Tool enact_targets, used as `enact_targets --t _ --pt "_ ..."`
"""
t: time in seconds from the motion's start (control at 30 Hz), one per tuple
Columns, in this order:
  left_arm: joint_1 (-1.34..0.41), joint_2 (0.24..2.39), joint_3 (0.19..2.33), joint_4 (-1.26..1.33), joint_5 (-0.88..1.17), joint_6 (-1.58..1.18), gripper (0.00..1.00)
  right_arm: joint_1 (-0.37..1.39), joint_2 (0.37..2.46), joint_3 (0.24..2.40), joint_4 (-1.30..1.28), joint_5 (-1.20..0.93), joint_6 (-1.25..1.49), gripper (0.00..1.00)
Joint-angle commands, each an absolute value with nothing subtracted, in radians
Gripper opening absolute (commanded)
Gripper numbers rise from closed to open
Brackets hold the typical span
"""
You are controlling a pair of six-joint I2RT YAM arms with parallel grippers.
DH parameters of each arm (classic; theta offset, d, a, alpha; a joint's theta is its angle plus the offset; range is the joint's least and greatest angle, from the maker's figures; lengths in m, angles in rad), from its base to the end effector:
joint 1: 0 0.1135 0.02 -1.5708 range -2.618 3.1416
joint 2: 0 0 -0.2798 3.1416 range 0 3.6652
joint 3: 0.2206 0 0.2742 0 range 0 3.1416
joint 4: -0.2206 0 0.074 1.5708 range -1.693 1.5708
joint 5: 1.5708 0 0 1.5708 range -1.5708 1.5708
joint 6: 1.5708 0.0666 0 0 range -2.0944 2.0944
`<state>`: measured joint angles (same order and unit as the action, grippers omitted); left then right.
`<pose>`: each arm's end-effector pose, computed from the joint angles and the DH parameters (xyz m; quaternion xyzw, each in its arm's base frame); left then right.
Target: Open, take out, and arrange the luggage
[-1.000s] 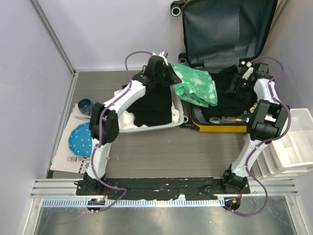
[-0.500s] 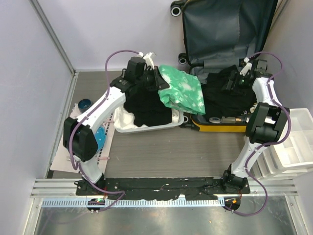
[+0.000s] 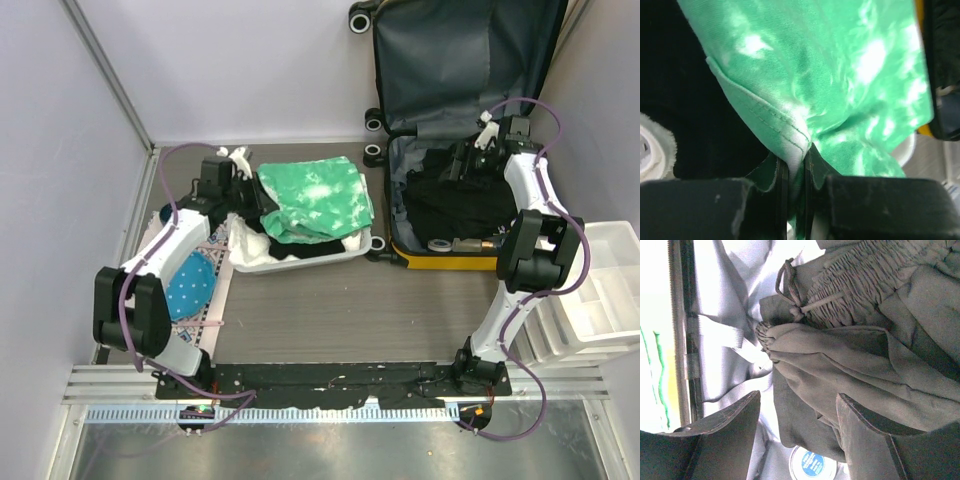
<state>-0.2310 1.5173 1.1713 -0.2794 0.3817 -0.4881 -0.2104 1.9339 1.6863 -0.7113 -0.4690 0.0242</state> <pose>0.3712 -0.1128 0.2791 -0.0264 0.8780 -0.3154 0.3590 0.4660 -0.0687 0.2585 0.0390 0.9293 0.1934 0.3123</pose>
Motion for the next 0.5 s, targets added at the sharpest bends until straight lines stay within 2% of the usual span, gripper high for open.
enact_targets --t 0.0,0.3,0.33,0.37,0.4,0.43,0.47 --pt "-0.241 1.538 1.115 -0.238 0.355 -0.351 0.0 -0.207 1.898 1.759 -0.721 -0.495 0.005 0.68" --pt "-0.196 1.597 1.173 -0.351 0.304 -0.243 0.0 -0.204 1.885 1.778 -0.752 -0.48 -0.06 0.68" --pt "-0.196 1.586 1.189 -0.366 0.316 -0.22 0.02 -0.204 1.884 1.779 -0.756 -0.473 -0.069 0.68" --pt "-0.196 1.58 1.193 -0.38 0.34 -0.195 0.09 -0.206 1.884 1.79 -0.762 -0.463 -0.092 0.67" --pt "-0.196 1.572 1.201 -0.405 0.356 -0.166 0.43 -0.204 1.887 1.798 -0.77 -0.456 -0.11 0.68" --pt "-0.196 1.565 1.231 -0.426 0.368 -0.087 0.56 -0.204 1.888 1.808 -0.791 -0.443 -0.13 0.68" --pt "-0.196 1.554 1.253 -0.451 0.38 -0.042 0.64 -0.204 1.891 1.833 -0.801 -0.428 -0.156 0.68"
